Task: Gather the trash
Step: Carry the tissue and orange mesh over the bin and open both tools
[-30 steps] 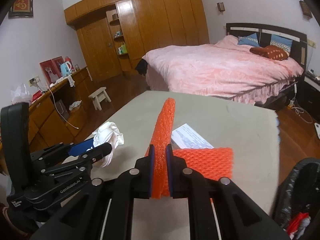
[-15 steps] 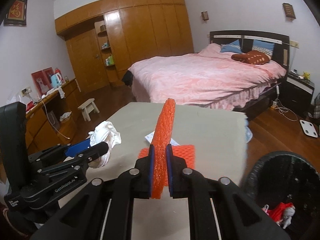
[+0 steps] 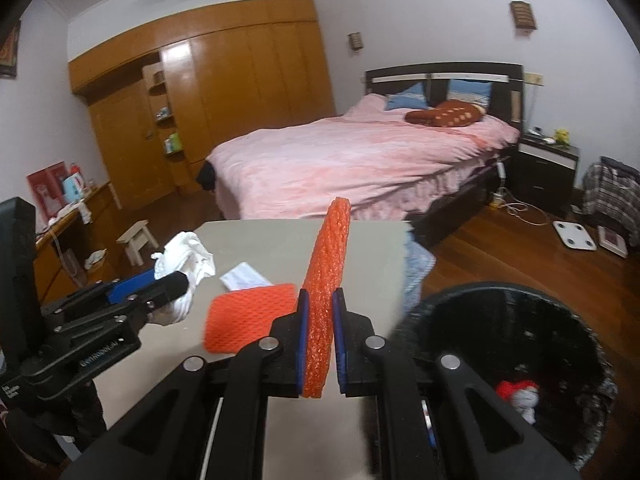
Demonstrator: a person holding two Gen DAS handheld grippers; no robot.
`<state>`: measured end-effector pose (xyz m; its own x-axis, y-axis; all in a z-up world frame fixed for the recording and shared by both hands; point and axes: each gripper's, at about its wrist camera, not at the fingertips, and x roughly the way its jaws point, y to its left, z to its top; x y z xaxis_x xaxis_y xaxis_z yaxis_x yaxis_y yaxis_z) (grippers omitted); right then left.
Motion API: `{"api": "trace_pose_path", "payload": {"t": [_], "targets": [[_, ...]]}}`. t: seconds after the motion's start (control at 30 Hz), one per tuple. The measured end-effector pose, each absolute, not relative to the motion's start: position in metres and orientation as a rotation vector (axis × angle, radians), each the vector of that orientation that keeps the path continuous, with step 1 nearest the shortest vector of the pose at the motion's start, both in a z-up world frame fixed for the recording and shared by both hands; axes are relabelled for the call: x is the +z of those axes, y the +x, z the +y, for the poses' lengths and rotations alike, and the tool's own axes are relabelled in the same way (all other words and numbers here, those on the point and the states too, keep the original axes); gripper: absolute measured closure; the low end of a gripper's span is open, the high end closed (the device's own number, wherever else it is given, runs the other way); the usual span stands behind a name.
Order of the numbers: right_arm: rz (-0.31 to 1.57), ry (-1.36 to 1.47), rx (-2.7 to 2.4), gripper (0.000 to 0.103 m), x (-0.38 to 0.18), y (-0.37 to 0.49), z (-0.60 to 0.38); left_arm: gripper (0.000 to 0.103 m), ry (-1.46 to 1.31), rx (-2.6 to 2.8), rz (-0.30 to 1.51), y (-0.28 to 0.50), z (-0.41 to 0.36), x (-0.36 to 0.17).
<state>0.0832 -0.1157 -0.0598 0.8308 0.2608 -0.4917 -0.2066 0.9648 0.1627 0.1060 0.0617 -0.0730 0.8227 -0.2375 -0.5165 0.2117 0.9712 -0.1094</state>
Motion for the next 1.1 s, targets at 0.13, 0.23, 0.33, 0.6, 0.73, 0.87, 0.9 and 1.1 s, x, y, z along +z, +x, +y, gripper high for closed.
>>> {"api": "trace_pose_path", "payload": {"t": [0.13, 0.23, 0.33, 0.6, 0.73, 0.87, 0.9, 1.1], "targets": [[0.525, 0.110, 0.191, 0.092, -0.058, 0.077, -0.140, 0.070, -0.029, -0.286, 0.549, 0.111, 0.036, -0.074], [0.521, 0.115, 0.147, 0.092, -0.058, 0.072, -0.161, 0.070, -0.019, -0.320, 0.547, 0.114, 0.017, -0.074], [0.519, 0.119, 0.104, 0.092, -0.059, 0.069, -0.181, 0.070, -0.009, -0.352, 0.541, 0.115, -0.001, -0.075], [0.522, 0.141, 0.005, 0.092, -0.068, 0.058, -0.229, 0.070, 0.005, -0.436, 0.548, 0.122, -0.050, -0.080], [0.528, 0.150, -0.036, 0.092, -0.074, 0.053, -0.250, 0.070, 0.031, -0.475, 0.550, 0.126, -0.075, -0.086], [0.536, 0.154, -0.067, 0.092, -0.078, 0.051, -0.262, 0.070, 0.043, -0.502, 0.552, 0.129, -0.096, -0.092], [0.538, 0.157, -0.074, 0.092, -0.079, 0.050, -0.264, 0.070, 0.044, -0.507, 0.553, 0.130, -0.100, -0.093], [0.553, 0.170, -0.116, 0.089, -0.087, 0.049, -0.282, 0.066, 0.054, -0.554, 0.564, 0.136, -0.125, -0.103]]}}
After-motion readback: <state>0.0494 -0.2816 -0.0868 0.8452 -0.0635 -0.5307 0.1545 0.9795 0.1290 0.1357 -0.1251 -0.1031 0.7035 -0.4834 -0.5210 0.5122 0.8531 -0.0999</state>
